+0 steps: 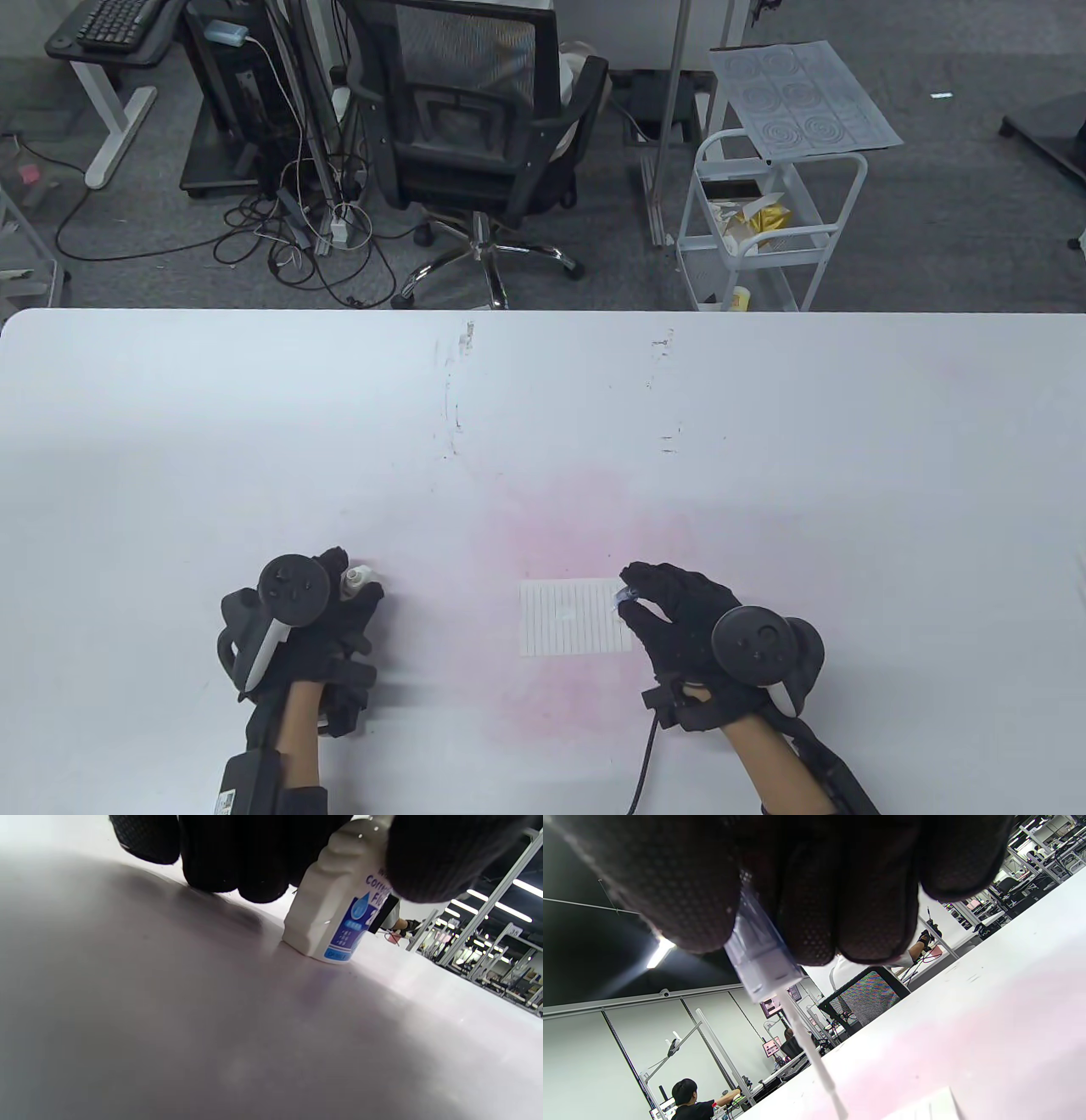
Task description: Brush correction fluid to cover black text
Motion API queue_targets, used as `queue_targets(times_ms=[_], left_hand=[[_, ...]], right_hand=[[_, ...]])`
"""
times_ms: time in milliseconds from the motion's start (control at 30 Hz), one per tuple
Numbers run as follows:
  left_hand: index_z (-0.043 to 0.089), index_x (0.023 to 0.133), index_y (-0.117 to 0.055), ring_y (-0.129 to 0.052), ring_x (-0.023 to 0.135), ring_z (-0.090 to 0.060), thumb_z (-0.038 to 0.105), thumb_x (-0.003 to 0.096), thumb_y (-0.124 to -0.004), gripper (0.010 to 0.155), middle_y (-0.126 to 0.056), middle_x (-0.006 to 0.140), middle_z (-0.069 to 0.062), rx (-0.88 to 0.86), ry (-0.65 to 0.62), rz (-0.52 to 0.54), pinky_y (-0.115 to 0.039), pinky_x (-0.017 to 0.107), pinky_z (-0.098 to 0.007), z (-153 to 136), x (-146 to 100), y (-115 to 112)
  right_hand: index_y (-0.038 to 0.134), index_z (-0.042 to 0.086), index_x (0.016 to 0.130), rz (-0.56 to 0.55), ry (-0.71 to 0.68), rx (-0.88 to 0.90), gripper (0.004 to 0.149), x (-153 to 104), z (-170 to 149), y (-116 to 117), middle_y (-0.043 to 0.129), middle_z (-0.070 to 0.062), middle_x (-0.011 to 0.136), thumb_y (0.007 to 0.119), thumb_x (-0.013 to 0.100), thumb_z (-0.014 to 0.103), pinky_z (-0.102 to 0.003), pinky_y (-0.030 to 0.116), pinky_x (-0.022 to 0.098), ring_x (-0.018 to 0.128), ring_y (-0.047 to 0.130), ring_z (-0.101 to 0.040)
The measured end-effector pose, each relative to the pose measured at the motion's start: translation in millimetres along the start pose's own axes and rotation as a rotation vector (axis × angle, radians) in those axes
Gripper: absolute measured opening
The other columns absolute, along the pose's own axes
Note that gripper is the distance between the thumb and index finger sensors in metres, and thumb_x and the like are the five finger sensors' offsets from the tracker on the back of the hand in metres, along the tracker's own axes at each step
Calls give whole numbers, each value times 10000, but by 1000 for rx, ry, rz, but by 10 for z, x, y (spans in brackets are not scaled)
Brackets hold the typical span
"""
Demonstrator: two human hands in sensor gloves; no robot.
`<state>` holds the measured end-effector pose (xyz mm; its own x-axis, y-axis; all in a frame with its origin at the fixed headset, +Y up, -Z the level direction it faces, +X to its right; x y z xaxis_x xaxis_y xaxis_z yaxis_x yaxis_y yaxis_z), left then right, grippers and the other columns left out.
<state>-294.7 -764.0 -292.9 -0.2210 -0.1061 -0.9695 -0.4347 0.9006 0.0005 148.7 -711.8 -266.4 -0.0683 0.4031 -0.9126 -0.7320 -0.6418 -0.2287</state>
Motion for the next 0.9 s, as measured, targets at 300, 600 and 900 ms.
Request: queue_targets(times_ms=[300, 600, 900], left_hand=[[270, 915, -724, -816, 824, -271, 530, 387, -887, 611, -829, 905, -47, 6, 6, -12, -639, 716, -506, 21, 11, -18], [243, 862, -806, -918, 718, -281, 516, 346, -920, 595, -928, 808, -53, 42, -62, 70, -726, 650, -508, 208, -32, 36], [234, 842, -833, -965, 667, -279, 527, 324, -939, 604, -966, 768, -53, 23, -277, 160, -772, 614, -507, 828, -252, 205]], right_hand=[[902, 211, 731, -1, -1, 2, 461, -3, -4, 3, 953, -45, 679, 926, 319, 416, -563, 743, 529, 553, 1022, -319], [901, 209, 732, -4, -1, 7, 462, -4, -1, 5, 952, -47, 680, 927, 319, 415, -565, 742, 529, 553, 1022, -320], [899, 209, 735, -16, 1, 23, 464, 6, -2, -12, 952, -48, 681, 927, 320, 414, -566, 741, 530, 555, 1021, -322]])
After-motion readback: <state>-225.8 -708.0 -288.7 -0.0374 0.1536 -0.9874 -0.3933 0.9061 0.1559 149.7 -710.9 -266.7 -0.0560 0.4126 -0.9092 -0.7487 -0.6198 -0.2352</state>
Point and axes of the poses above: the tracker on the back of each hand, its own z axis roughly to the thumb side, its own x axis roughly from the wrist to the fingertips, y = z × x, the point moved 2 cm from there along x, roughly from the wrist to the fingertips
